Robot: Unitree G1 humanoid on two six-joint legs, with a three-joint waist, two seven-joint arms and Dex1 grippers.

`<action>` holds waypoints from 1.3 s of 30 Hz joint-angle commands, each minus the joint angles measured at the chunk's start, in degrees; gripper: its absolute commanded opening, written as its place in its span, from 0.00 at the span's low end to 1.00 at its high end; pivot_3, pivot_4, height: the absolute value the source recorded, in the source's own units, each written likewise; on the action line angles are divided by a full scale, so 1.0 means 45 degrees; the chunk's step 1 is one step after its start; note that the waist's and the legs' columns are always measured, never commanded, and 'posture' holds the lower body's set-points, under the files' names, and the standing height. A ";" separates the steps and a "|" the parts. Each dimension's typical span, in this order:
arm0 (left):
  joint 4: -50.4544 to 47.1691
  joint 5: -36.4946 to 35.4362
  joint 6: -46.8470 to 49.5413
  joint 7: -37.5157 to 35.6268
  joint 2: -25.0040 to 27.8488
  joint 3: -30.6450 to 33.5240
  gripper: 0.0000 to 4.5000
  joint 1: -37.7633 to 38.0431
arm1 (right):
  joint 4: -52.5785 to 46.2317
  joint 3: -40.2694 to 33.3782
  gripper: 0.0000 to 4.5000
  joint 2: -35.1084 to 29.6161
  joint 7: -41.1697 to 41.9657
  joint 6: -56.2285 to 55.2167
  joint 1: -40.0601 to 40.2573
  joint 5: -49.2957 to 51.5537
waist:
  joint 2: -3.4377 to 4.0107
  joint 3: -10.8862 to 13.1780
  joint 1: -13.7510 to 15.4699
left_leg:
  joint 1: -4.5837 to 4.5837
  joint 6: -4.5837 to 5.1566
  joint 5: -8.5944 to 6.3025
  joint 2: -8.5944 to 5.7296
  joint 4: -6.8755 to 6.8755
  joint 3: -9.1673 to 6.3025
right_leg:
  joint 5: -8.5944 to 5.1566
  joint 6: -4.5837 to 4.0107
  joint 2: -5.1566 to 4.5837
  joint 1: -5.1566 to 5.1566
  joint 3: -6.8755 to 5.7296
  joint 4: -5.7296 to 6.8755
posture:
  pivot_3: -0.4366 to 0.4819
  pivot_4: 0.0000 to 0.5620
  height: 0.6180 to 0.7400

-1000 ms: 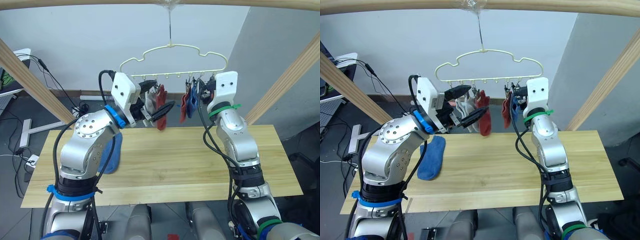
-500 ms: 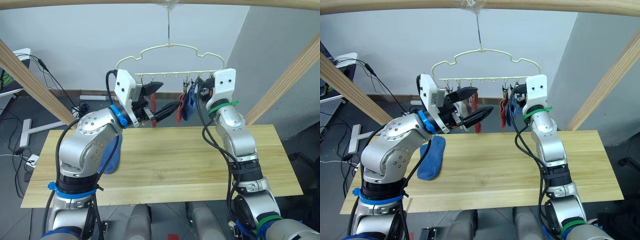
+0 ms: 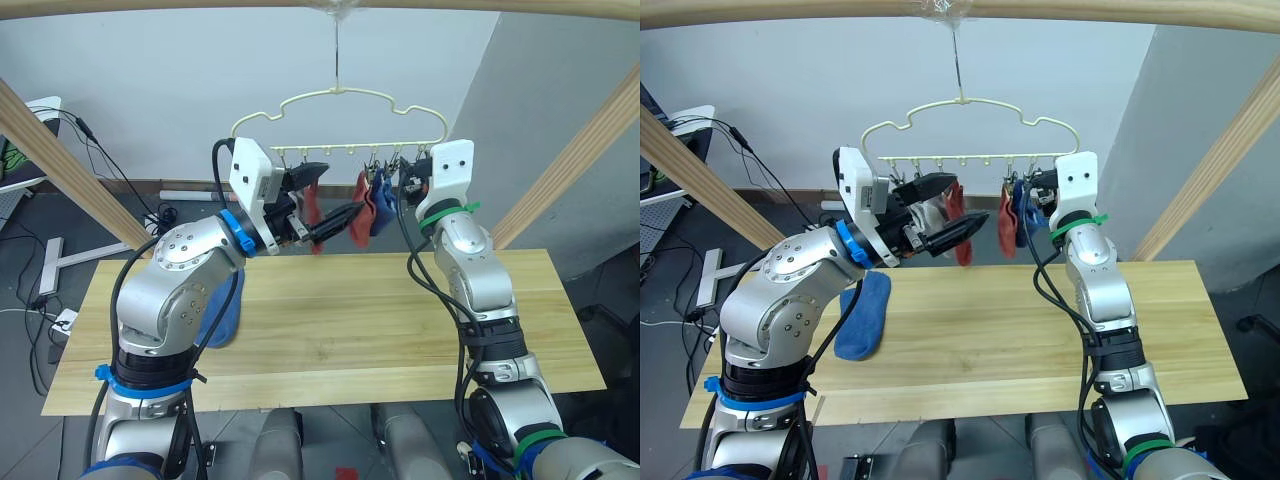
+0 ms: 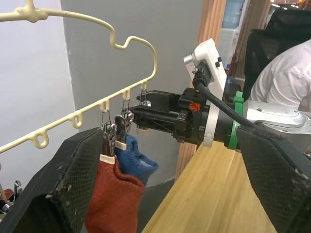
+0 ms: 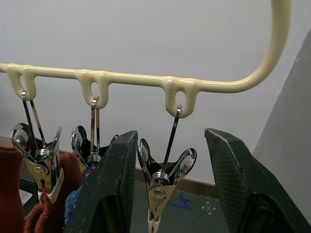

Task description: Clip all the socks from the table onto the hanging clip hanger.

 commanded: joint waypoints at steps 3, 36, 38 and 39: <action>-0.0380 -0.0100 -0.0205 0.0045 0.0064 0.0132 1.00 -0.0156 | -0.0124 -0.0155 0.51 0.0021 -0.0009 -0.0357 -0.0451 -0.0031 | 0.0001 0.0001 -0.0001 | 0.0000 0.0000 0.0000 0.0000 0.0000 0.0000 | 0.0000 0.0000 0.0000 0.0000 -0.0001 0.0000 | 0.55 0.53 1.00; -0.0717 -0.0254 -0.0237 0.0200 -0.0165 -0.0180 1.00 0.0087 | -0.0465 -0.0359 0.03 -0.0759 0.0760 0.0344 -0.0401 0.0103 | 0.0002 0.0027 0.0010 | -0.0001 0.0000 0.0000 0.0000 -0.0001 0.0000 | -0.0001 0.0000 0.0000 -0.0001 0.0000 -0.0001 | 0.54 0.54 1.00; -0.0712 -0.0258 -0.0232 0.0218 -0.0171 -0.0169 1.00 0.0049 | -0.0562 -0.0338 0.03 -0.0702 0.0727 0.0415 -0.0335 0.0101 | 0.0001 0.0028 0.0015 | -0.0002 0.0000 0.0000 -0.0001 -0.0001 0.0001 | -0.0001 0.0000 0.0000 -0.0001 0.0001 -0.0002 | 0.54 0.54 1.00; -0.0717 -0.0274 -0.0217 0.0243 -0.0188 -0.0163 1.00 0.0004 | -0.0615 -0.0310 0.03 -0.0642 0.0685 0.0445 -0.0306 0.0093 | 0.0002 0.0029 0.0015 | -0.0002 0.0000 0.0000 -0.0001 0.0000 0.0000 | -0.0001 0.0001 0.0000 -0.0001 0.0000 -0.0003 | 0.54 0.54 1.00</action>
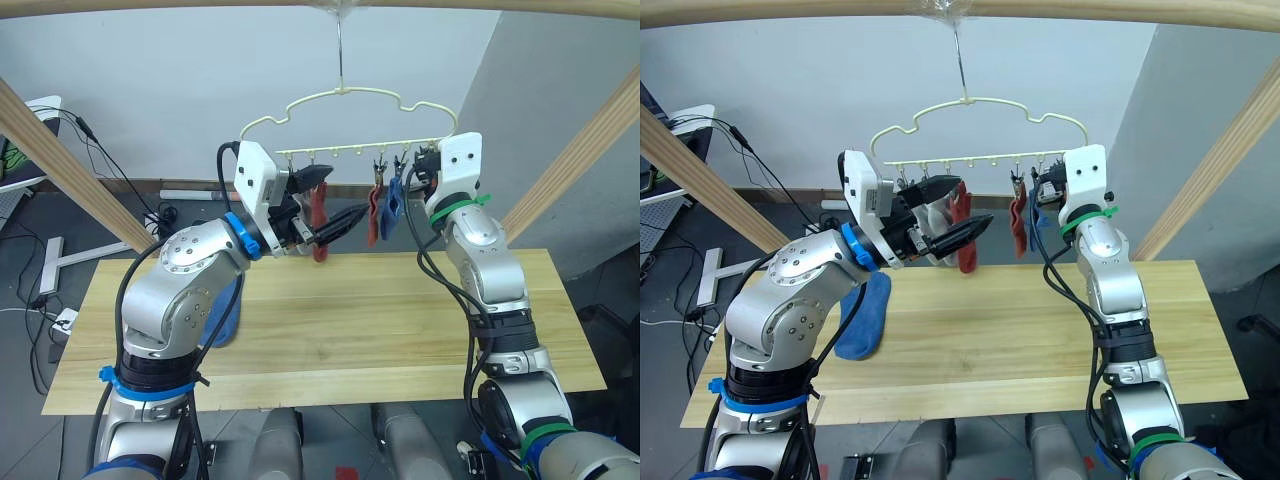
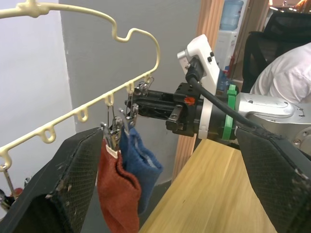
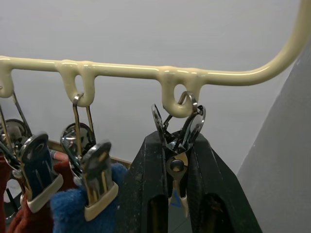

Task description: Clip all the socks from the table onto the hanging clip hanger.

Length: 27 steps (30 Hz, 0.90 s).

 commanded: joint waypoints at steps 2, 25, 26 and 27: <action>-0.0604 -0.0231 -0.0113 0.0060 -0.0073 0.0039 1.00 -0.0170 | -0.0832 -0.0019 0.03 0.0176 -0.0074 0.0068 0.0070 0.0033 | 0.0000 0.0004 -0.0001 | 0.0000 0.0000 0.0000 0.0000 -0.0001 0.0000 | 0.0000 0.0000 0.0000 0.0000 0.0001 -0.0001 | 0.54 0.54 1.00; -0.0677 -0.0281 -0.0037 0.0106 -0.0053 0.0100 1.00 -0.0246 | -0.0743 0.0060 0.40 0.0659 -0.0417 0.0075 -0.0033 -0.0171 | 0.0000 0.0009 0.0006 | -0.0001 0.0000 0.0000 0.0000 -0.0001 0.0000 | 0.0000 0.0000 0.0000 0.0000 -0.0001 -0.0001 | 0.55 0.52 1.00; -0.0665 -0.0267 -0.0051 0.0097 -0.0048 0.0095 1.00 -0.0248 | -0.0721 0.0054 0.40 0.0655 -0.0420 0.0071 -0.0042 -0.0174 | 0.0000 0.0009 0.0006 | -0.0001 0.0000 0.0000 0.0000 -0.0001 0.0000 | 0.0000 0.0000 0.0000 0.0000 -0.0001 -0.0001 | 0.55 0.51 1.00; -0.0655 -0.0257 -0.0060 0.0091 -0.0046 0.0090 1.00 -0.0251 | -0.0705 0.0048 0.40 0.0653 -0.0421 0.0066 -0.0048 -0.0177 | 0.0000 0.0009 0.0006 | -0.0001 0.0000 0.0000 0.0000 0.0000 0.0000 | 0.0000 0.0000 0.0000 0.0000 0.0000 -0.0001 | 0.55 0.51 1.00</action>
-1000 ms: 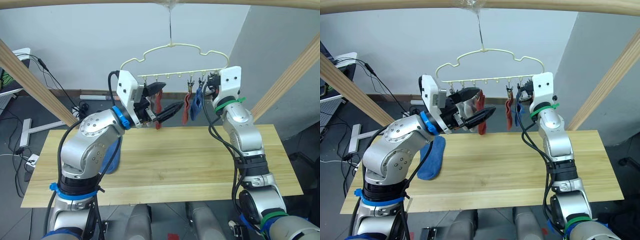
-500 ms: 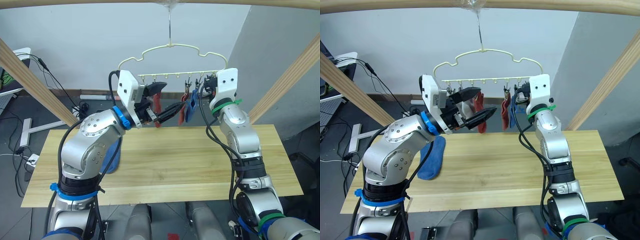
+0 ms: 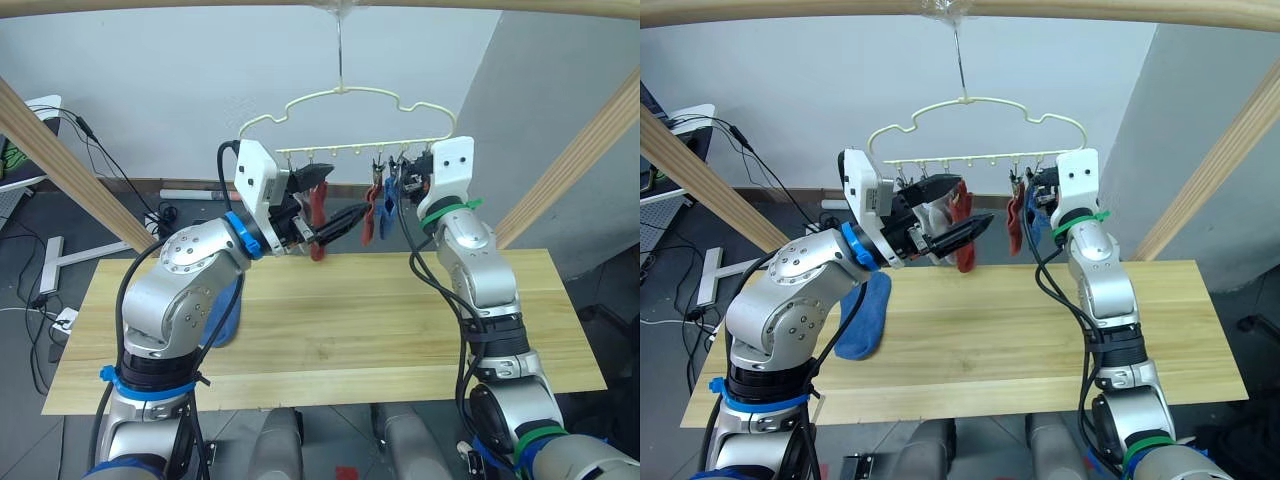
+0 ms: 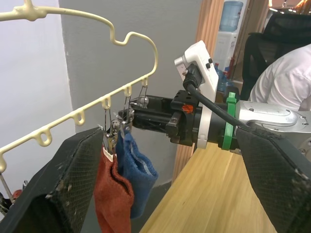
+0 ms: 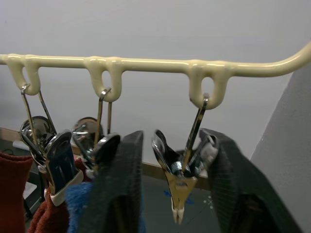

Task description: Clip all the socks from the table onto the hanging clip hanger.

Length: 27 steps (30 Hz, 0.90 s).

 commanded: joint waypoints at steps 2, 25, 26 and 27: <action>-0.0613 -0.0231 -0.0089 0.0051 -0.0002 0.0085 1.00 -0.0204 | -0.0443 -0.0013 0.40 -0.0017 -0.0065 -0.0199 -0.0178 -0.0098 | 0.0000 0.0000 0.0000 | 0.0000 0.0000 0.0000 0.0000 0.0000 0.0000 | 0.0000 0.0000 0.0000 0.0000 -0.0001 0.0000 | 0.55 0.51 1.00; -0.0572 -0.0583 0.0087 0.0203 -0.0032 0.0112 1.00 -0.0522 | -0.0215 0.0043 0.40 0.0161 -0.0138 -0.0210 -0.0691 -0.0164 | 0.0000 0.0000 0.0002 | 0.0000 0.0000 0.0000 0.0000 0.0000 0.0000 | 0.0001 -0.0001 0.0000 0.0000 -0.0001 0.0001 | 0.55 0.52 1.00; -0.0586 -0.0600 0.0092 0.0206 -0.0028 0.0112 1.00 -0.0518 | -0.0211 0.0042 0.40 0.0156 -0.0135 -0.0210 -0.0689 -0.0166 | 0.0000 0.0000 0.0002 | 0.0000 0.0000 0.0000 0.0000 0.0000 0.0000 | 0.0001 -0.0002 0.0000 0.0000 0.0000 0.0001 | 0.55 0.52 1.00; -0.0577 -0.0615 0.0095 0.0206 -0.0024 0.0118 1.00 -0.0524 | -0.0182 0.0039 0.40 0.0148 -0.0120 -0.0224 -0.0696 -0.0161 | 0.0001 0.0000 0.0002 | 0.0000 0.0000 0.0000 0.0000 0.0000 0.0000 | 0.0001 -0.0001 0.0000 0.0000 -0.0001 0.0001 | 0.55 0.52 1.00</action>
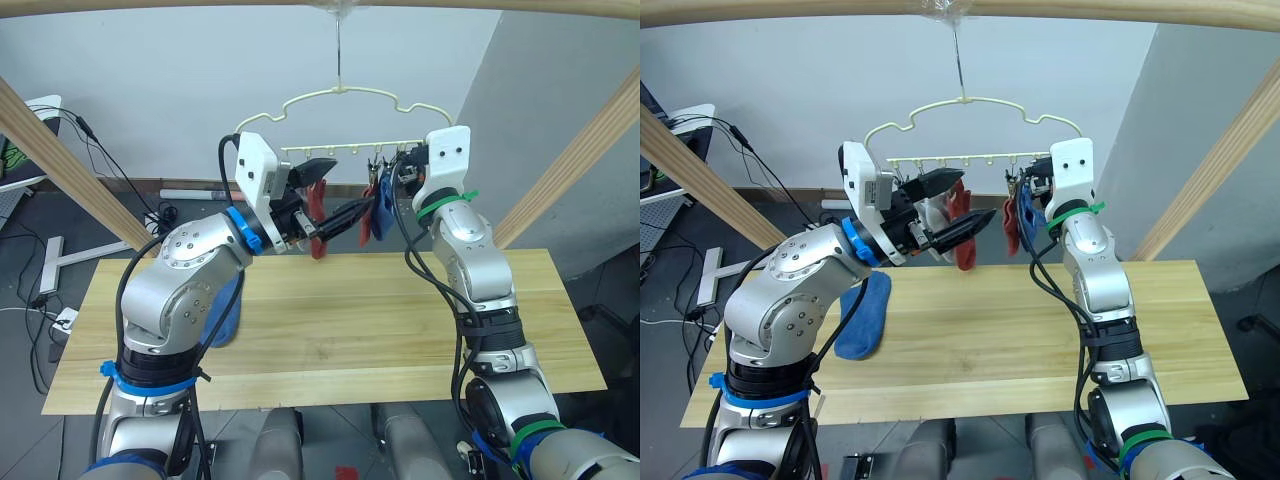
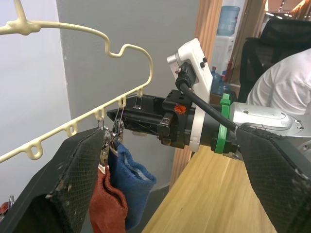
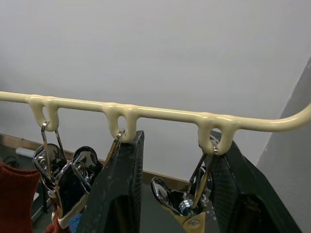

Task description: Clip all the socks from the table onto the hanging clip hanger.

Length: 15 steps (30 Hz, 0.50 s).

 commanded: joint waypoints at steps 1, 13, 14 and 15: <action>-0.0580 -0.0260 -0.0104 -0.0008 -0.0012 0.0126 1.00 -0.0192 | -0.0275 -0.0046 0.40 -0.0008 -0.0058 -0.0221 -0.0182 -0.0061 | 0.0000 0.0000 0.0000 | 0.0000 0.0000 0.0000 0.0000 0.0000 0.0000 | 0.0000 0.0000 0.0000 0.0000 -0.0001 0.0001 | 0.55 0.52 1.00; -0.0561 -0.0264 -0.0122 0.0046 -0.0056 0.0044 1.00 -0.0110 | -0.0330 -0.0114 0.00 -0.0305 0.0251 -0.0147 0.0027 0.0009 | 0.0002 0.0001 0.0000 | 0.0000 0.0000 0.0000 0.0000 0.0000 0.0000 | 0.0000 0.0000 0.0000 0.0000 0.0000 0.0001 | 0.55 0.53 1.00; -0.0540 -0.0242 -0.0144 0.0050 -0.0079 0.0021 1.00 -0.0095 | -0.0351 -0.0109 0.00 -0.0363 0.0322 -0.0120 0.0067 0.0023 | 0.0002 0.0001 0.0001 | 0.0000 0.0000 0.0000 0.0000 0.0000 0.0000 | 0.0000 0.0000 0.0000 0.0000 0.0001 0.0000 | 0.55 0.53 1.00; -0.0525 -0.0200 -0.0172 0.0059 -0.0127 -0.0047 1.00 -0.0019 | -0.0425 -0.0120 0.00 -0.0488 0.0463 -0.0058 0.0160 0.0058 | 0.0002 0.0001 0.0003 | 0.0000 0.0000 0.0000 0.0000 0.0000 0.0000 | -0.0001 0.0001 0.0000 0.0001 0.0000 0.0000 | 0.55 0.53 1.00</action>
